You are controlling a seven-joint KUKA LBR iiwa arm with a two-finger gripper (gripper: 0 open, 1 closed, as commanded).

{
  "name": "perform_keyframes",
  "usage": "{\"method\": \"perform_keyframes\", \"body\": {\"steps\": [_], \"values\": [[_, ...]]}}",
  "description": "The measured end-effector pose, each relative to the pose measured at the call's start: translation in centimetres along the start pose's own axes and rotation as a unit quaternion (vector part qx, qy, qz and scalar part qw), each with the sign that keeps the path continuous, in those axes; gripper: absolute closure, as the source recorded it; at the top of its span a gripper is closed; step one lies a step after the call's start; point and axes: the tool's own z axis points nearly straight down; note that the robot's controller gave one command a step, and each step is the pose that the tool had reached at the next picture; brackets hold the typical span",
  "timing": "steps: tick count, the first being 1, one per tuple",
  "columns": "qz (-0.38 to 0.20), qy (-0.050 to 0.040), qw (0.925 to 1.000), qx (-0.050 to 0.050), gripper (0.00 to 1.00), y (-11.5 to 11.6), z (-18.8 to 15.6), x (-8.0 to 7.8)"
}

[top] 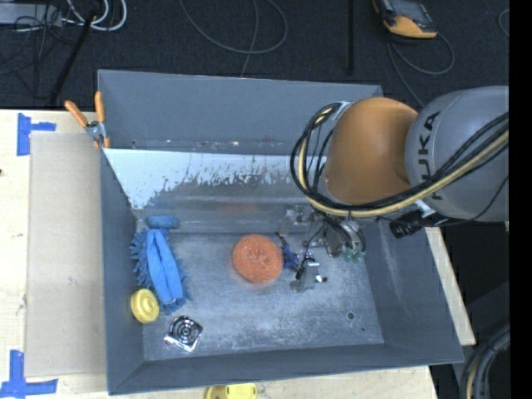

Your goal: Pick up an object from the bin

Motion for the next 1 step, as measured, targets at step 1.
{"method": "perform_keyframes", "body": {"steps": [1], "values": [[0.000,-0.0036,1.0000,0.000,0.00,-0.01,-0.46,-0.13]]}}
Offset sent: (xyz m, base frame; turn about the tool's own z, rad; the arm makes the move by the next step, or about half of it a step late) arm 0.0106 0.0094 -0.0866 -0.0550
